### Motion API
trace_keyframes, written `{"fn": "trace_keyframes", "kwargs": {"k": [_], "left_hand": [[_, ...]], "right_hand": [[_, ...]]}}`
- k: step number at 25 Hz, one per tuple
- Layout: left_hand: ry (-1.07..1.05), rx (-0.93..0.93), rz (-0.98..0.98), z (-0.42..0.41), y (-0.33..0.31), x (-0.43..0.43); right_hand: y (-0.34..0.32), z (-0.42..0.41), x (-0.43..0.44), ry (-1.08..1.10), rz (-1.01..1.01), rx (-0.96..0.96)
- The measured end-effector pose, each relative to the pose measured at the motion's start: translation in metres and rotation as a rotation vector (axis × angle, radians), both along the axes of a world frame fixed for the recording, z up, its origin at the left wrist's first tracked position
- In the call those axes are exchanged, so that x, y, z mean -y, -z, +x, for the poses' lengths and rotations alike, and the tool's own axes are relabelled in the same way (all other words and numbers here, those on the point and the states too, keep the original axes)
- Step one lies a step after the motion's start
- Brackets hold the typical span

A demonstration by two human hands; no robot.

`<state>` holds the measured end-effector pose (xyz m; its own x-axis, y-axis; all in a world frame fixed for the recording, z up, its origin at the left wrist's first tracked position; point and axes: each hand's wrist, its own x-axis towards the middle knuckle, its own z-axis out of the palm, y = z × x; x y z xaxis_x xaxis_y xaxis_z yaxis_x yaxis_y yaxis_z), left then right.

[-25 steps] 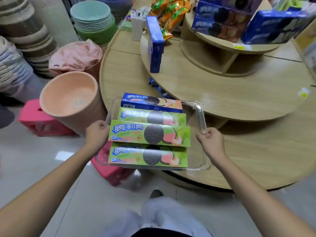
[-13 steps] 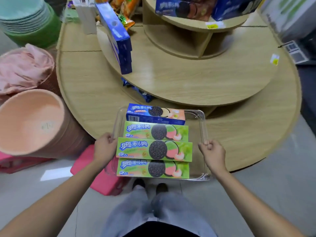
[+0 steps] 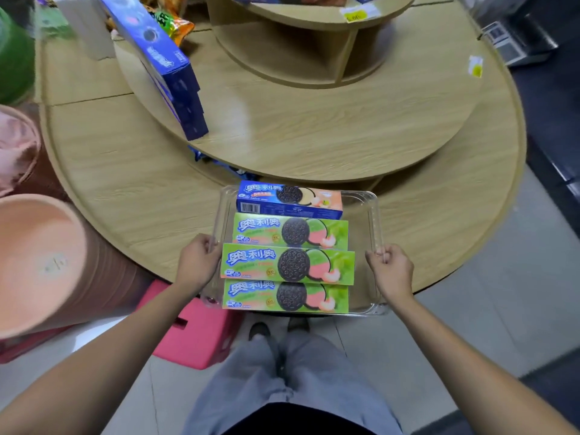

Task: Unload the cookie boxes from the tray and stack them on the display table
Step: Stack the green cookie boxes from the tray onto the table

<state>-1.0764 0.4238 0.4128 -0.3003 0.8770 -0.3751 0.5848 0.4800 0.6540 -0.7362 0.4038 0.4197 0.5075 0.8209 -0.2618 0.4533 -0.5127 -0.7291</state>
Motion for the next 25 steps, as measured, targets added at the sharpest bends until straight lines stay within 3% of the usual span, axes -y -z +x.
{"fn": "trace_keyframes", "kwargs": {"k": [17, 20, 22, 25], "left_hand": [[0.027, 0.013, -0.063, 0.007, 0.002, 0.005], [-0.091, -0.053, 0.080, 0.005, -0.019, 0.016], [-0.165, 0.189, 0.129, 0.004, -0.035, 0.024], [-0.018, 0.458, 0.032, 0.016, -0.051, 0.036]], "right_hand": [[-0.005, 0.012, -0.005, -0.107, -0.070, 0.065], [-0.021, 0.011, 0.010, -0.160, 0.092, 0.186], [-0.035, 0.000, 0.029, -0.209, 0.121, 0.148], [-0.034, -0.020, 0.057, -0.257, -0.105, -0.154]]}}
